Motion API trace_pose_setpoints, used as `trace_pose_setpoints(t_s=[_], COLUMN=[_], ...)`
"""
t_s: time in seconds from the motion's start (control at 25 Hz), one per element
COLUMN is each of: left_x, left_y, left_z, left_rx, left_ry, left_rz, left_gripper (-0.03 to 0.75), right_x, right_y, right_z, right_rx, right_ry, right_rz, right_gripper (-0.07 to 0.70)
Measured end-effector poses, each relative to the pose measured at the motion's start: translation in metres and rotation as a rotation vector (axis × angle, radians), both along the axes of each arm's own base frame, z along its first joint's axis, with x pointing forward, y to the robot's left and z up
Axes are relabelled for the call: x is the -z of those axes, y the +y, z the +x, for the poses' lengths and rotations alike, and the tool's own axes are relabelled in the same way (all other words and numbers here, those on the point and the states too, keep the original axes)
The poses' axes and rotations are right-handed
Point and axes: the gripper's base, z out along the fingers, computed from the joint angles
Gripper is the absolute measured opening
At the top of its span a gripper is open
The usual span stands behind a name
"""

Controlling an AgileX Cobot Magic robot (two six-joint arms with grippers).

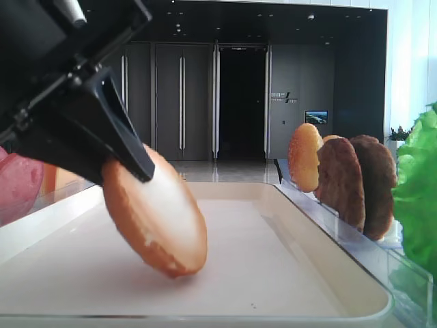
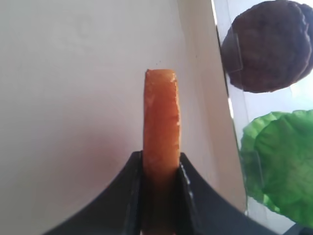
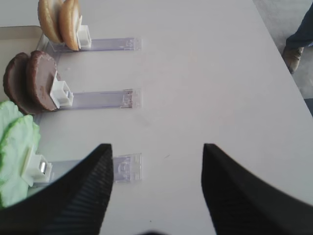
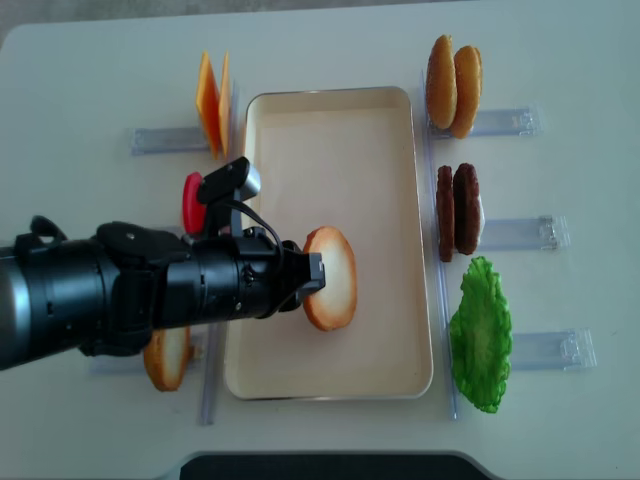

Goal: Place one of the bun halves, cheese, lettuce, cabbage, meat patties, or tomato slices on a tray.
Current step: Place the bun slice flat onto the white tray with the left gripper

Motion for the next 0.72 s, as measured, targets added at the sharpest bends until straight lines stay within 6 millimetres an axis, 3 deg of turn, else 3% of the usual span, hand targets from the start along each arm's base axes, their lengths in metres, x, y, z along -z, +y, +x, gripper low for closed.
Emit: trace_pose_setpoints(t_s=[0.32, 0.72], left_x=[0.02, 0.017], left_y=[-0.012, -0.015], left_z=[0.012, 0.009], left_rx=[0.027, 0.059], left_ry=[0.059, 0.07], left_rz=[0.015, -0.021], left_gripper=[0.118, 0.117], right_x=[0.0, 0.0], right_y=[0.0, 0.0], right_z=[0.0, 0.0], right_rx=[0.0, 0.0], right_ry=[0.0, 0.0], right_rz=[0.0, 0.0], right_gripper=[0.388, 0.388])
